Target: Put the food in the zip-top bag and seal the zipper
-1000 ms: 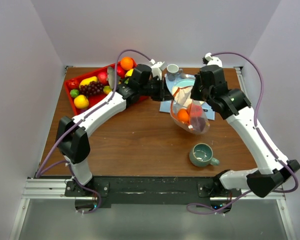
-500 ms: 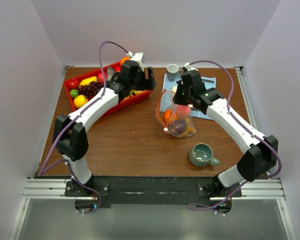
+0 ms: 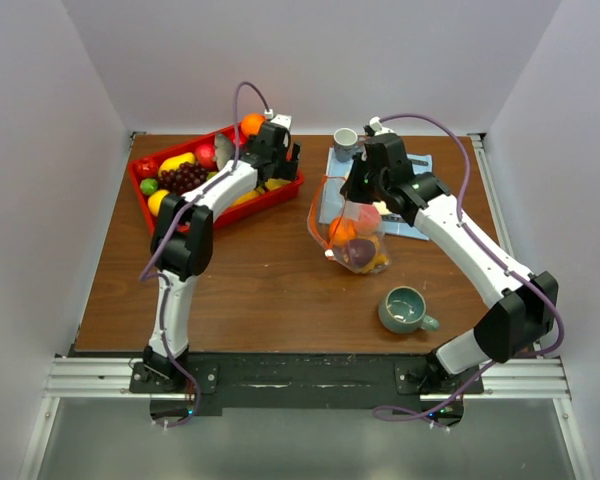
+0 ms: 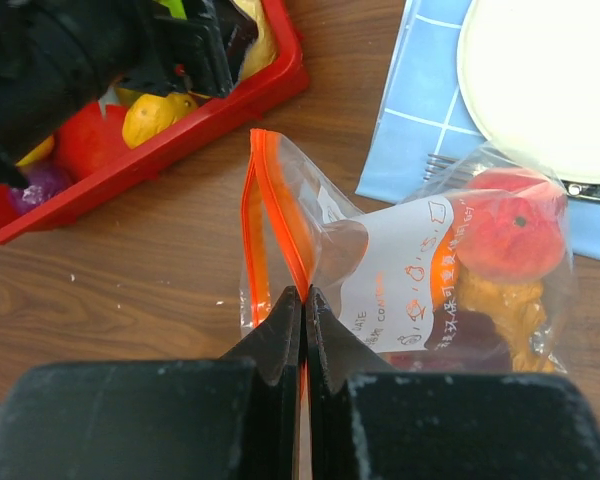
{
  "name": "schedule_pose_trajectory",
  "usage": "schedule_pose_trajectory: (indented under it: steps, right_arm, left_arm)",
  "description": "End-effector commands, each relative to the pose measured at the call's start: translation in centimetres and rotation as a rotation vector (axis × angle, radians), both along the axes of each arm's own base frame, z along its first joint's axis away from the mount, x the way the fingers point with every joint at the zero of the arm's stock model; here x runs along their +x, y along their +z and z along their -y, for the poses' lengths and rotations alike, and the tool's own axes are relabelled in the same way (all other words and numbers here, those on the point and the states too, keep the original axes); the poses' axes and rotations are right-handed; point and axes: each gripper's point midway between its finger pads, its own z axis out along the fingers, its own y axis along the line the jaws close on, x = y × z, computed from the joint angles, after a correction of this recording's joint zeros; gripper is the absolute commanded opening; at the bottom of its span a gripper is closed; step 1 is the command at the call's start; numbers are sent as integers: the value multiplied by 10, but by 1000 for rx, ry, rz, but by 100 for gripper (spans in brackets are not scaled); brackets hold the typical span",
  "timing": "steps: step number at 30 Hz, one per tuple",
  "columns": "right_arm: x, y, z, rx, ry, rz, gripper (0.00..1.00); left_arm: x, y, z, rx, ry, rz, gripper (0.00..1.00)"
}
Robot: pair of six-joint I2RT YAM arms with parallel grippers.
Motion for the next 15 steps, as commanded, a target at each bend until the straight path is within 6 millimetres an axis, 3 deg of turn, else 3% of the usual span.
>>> schedule_pose_trajectory:
  steps: [1, 7, 10, 15]
  right_arm:
    - [3, 35, -8, 54, 29, 75, 0]
    - [3, 34, -10, 60, 34, 70, 0]
    - [3, 35, -10, 58, 36, 64, 0]
    - [3, 35, -9, 53, 37, 65, 0]
  left_arm:
    - [17, 9, 1, 1, -53, 47, 92]
    - [11, -15, 5, -41, -64, 2, 83]
    - [7, -14, 5, -54, -60, -4, 80]
    - [3, -12, -4, -19, -32, -28, 93]
